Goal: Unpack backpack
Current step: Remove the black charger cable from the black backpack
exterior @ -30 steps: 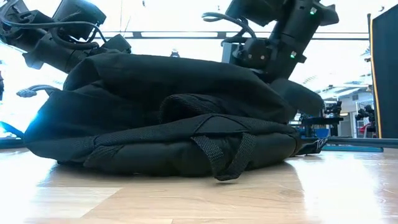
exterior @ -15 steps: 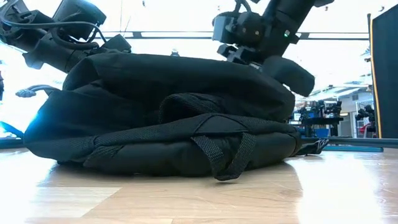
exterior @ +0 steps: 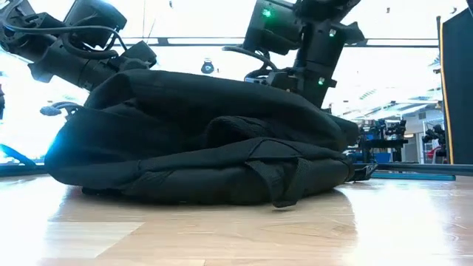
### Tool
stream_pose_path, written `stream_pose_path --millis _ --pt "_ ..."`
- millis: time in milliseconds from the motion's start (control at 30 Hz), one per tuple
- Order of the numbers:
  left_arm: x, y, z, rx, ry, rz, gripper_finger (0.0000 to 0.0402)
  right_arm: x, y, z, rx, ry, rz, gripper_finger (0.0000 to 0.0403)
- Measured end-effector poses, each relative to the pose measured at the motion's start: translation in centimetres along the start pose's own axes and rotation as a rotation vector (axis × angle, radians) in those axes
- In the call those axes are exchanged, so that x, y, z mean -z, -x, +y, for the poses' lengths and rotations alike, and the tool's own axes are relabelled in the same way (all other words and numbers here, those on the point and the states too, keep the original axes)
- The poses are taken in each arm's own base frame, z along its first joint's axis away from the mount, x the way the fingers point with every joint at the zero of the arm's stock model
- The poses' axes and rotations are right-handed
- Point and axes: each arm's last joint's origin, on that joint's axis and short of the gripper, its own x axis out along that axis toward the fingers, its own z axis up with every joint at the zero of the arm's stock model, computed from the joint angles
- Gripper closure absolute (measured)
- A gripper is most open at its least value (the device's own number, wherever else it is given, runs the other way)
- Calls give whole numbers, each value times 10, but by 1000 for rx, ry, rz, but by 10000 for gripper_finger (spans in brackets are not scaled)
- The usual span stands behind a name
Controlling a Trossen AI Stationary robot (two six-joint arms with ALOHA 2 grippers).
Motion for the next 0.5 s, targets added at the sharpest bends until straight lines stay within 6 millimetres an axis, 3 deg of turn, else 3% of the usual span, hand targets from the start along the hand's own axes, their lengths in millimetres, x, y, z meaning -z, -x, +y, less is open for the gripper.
stream_pose_path --millis 133,300,500 --pt "0 0 0 3 0 -1 402 1 -2 2 -16 8 8 288" --pt "0 0 0 3 0 -2 402 1 1 8 -28 24 25 389" --pt "0 0 0 3 2 -1 402 3 29 24 84 3 93 402"
